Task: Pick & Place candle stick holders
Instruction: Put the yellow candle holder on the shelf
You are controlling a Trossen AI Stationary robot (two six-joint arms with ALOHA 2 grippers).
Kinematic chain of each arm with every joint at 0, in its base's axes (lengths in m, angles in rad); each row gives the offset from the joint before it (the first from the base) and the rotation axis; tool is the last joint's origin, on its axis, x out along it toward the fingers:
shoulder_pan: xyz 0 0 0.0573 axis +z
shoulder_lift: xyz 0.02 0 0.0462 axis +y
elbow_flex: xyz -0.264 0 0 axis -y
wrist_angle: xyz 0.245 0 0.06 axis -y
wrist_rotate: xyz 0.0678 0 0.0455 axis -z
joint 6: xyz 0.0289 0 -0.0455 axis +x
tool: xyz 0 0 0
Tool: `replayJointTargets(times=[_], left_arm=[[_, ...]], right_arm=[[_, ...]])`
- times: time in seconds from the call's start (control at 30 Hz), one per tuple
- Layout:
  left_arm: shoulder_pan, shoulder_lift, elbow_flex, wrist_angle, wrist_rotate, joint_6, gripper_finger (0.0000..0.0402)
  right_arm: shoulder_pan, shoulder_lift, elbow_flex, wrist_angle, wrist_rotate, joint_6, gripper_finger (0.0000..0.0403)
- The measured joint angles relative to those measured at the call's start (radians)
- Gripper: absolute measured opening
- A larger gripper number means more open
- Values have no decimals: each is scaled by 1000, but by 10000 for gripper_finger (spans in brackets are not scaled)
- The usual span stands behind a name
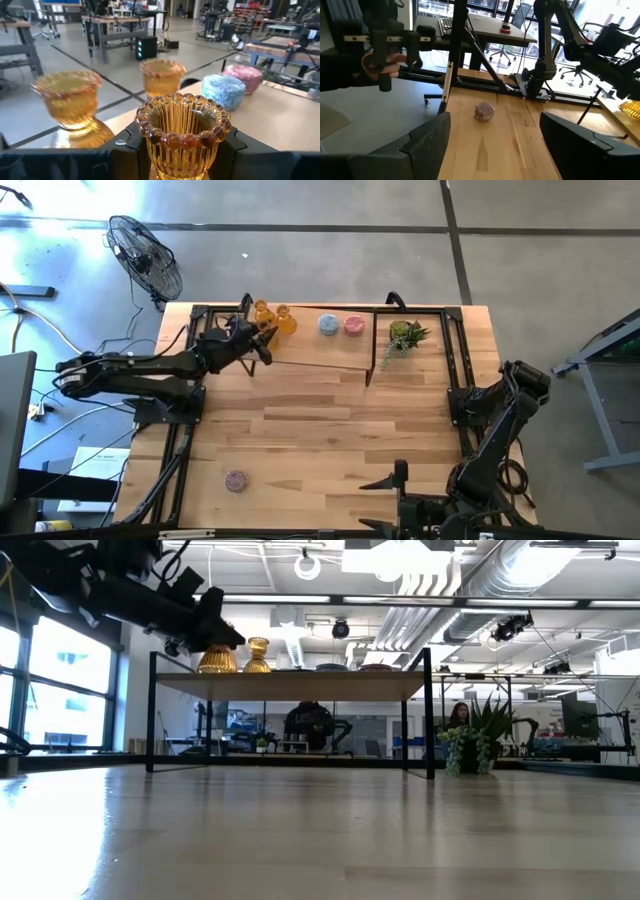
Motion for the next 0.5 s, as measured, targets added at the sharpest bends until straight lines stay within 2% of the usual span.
replayJointTargets(times=[0.23,0.37,0.5], left_arm=[[-2,30,2,0,-36,-24,191],[-3,30,2,15,-7,-25,197],[-3,30,2,87,68,-18,199]], right_arm=[[0,0,0,-1,0,-1,302],[0,0,0,-10,0,0,302],[0,0,0,-34,9,21,302]])
